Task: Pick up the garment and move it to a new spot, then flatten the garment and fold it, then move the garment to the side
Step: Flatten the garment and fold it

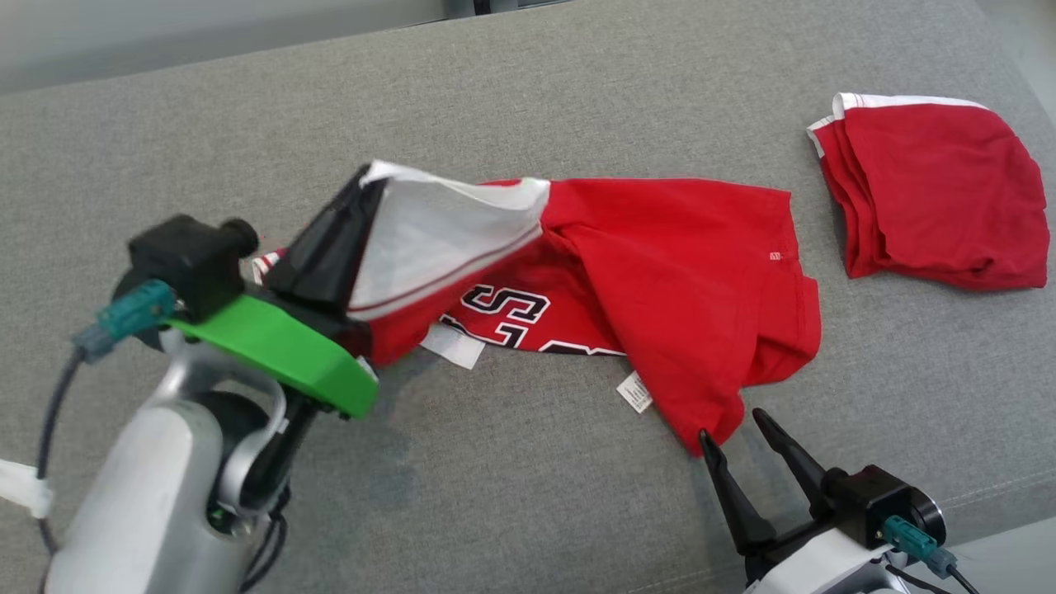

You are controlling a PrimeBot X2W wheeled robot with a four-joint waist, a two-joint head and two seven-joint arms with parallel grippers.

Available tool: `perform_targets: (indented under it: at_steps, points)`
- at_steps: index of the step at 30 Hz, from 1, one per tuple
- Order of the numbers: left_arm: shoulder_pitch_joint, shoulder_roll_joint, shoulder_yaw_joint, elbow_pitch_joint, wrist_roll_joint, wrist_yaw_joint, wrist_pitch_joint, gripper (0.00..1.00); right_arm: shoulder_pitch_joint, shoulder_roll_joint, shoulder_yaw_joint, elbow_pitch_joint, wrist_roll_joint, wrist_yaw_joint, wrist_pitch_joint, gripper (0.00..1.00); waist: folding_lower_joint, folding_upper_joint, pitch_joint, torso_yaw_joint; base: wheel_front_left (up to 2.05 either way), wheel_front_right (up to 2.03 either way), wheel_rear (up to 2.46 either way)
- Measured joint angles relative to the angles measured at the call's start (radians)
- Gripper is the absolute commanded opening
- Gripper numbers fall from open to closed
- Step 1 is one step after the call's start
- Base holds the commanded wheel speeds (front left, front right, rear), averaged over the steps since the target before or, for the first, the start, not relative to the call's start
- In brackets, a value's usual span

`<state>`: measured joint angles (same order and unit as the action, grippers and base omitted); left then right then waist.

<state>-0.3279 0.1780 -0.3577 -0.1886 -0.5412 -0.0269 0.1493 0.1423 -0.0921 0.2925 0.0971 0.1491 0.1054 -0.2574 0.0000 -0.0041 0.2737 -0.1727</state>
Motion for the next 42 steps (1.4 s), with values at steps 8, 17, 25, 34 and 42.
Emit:
perform_targets:
  at_steps: [8, 17, 25, 34, 42]
  points:
    - [-0.145, 0.09, 0.105, -0.1, -0.015, 0.001, 0.083, 0.0, -0.009, 0.0, 0.03, 0.015, -0.02, 0.009, 0.0, 1.0, 0.0, 0.0, -0.013, 0.002, 0.0, 0.0, 0.0]
    - [-0.146, 0.095, 0.126, -0.112, -0.108, 0.002, 0.185, 0.0, -0.032, 0.013, 0.125, 0.057, -0.029, 0.018, 0.0, 1.0, 0.0, 0.0, -0.024, -0.01, 0.0, 0.0, 0.0]
    - [-0.147, 0.095, 0.129, -0.12, -0.137, 0.019, 0.23, 0.0, -0.088, 0.027, 0.134, 0.109, -0.025, 0.018, 0.0, 1.0, 0.0, 0.0, -0.019, -0.005, 0.0, 0.0, 0.0]
    - [-0.15, 0.101, 0.138, -0.144, -0.15, 0.025, 0.264, 0.0, -0.142, 0.031, 0.117, 0.201, 0.014, 0.018, 0.0, 1.0, 0.0, 0.0, -0.013, 0.017, 0.0, 0.0, 0.0]
    - [-0.15, 0.108, 0.145, -0.151, -0.151, 0.032, 0.281, 0.0, -0.189, 0.034, 0.132, 0.237, 0.038, 0.018, 0.0, 1.0, 0.0, 0.0, -0.01, 0.028, 0.0, 0.0, 0.0]
